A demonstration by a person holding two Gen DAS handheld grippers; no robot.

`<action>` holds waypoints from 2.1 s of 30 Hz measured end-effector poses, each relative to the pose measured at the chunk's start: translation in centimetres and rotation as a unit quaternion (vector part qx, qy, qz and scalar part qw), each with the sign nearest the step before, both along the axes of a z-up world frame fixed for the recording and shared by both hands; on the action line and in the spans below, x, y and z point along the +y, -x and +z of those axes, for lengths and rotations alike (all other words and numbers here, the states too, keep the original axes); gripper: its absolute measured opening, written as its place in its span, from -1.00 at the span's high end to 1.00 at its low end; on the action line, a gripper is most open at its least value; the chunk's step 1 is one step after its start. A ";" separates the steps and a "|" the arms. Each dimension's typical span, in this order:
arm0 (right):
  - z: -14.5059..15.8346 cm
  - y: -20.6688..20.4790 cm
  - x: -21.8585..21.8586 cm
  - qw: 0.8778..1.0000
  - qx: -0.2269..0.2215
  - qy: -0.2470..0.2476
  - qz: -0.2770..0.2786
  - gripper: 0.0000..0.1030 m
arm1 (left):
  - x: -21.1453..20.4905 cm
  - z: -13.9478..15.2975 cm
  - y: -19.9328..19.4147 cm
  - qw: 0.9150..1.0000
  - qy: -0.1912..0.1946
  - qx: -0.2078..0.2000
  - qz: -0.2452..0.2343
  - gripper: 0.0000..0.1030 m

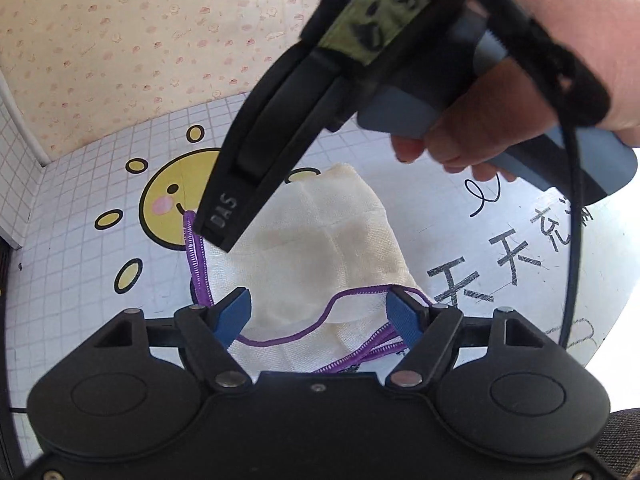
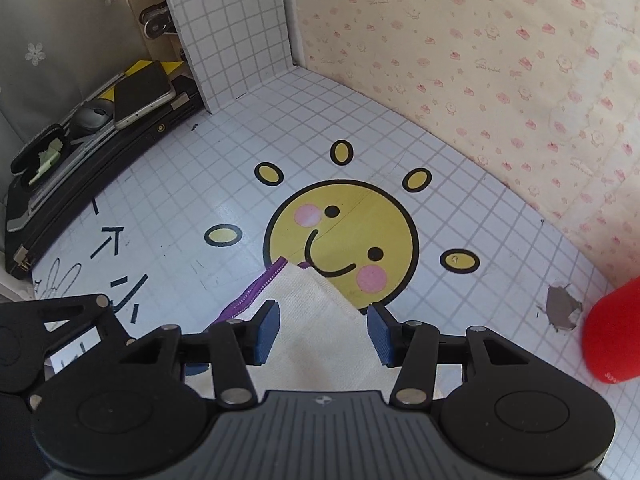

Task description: Fold towel

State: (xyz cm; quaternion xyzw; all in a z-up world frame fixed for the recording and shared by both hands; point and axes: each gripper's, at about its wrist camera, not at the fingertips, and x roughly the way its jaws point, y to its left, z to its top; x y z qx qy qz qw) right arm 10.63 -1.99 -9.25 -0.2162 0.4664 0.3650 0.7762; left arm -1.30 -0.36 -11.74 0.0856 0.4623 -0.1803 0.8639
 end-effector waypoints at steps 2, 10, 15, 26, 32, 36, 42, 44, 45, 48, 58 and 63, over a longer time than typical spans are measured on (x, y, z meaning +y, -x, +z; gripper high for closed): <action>-0.4 0.0 0.7 1.000 -0.014 0.013 0.010 0.08 | 0.0 -0.2 0.1 1.000 -0.001 0.003 -0.005 -0.49; -2.5 -1.1 2.0 1.000 -0.005 0.016 0.015 0.07 | 0.7 -2.0 0.5 0.999 -0.025 0.030 -0.002 -0.50; -2.6 -1.4 1.8 1.000 -0.001 0.006 0.017 0.04 | 0.6 -1.5 0.7 0.999 -0.041 0.021 -0.010 -0.50; 0.7 0.9 -2.3 1.000 -0.001 -0.022 0.016 0.04 | 3.1 1.6 0.6 0.999 -0.029 -0.002 0.022 -0.53; 0.2 3.9 -5.1 1.000 0.009 -0.002 0.022 0.04 | 3.9 1.6 -0.3 0.999 -0.032 0.003 0.038 -0.53; -0.7 6.0 -5.7 0.999 0.012 0.014 0.038 0.04 | 3.3 1.3 -0.9 0.998 -0.048 0.004 0.030 -0.53; -2.0 8.9 -5.6 0.995 -0.027 0.053 0.084 0.00 | 1.5 -0.2 -0.6 0.997 -0.075 0.006 -0.009 -0.53; -2.3 9.1 -5.8 0.995 -0.032 0.053 0.083 -0.07 | 1.5 -0.6 -0.7 0.997 -0.078 0.010 -0.007 -0.54; -2.3 9.0 -6.0 0.995 -0.033 0.050 0.084 -0.09 | 1.7 -0.9 -0.8 0.997 -0.077 0.018 -0.004 -0.54; -2.1 8.2 -6.4 0.997 -0.007 0.042 0.069 -0.10 | 1.8 -1.0 -0.6 0.997 -0.081 0.016 -0.004 -0.54; -0.2 6.5 -7.3 0.998 -0.015 0.009 0.065 -0.10 | 1.3 0.4 -0.2 0.995 -0.094 -0.010 -0.033 -0.54; -0.2 4.9 -7.0 0.998 -0.011 -0.016 0.065 -0.10 | 1.6 0.2 -0.1 0.995 -0.087 -0.002 -0.039 -0.54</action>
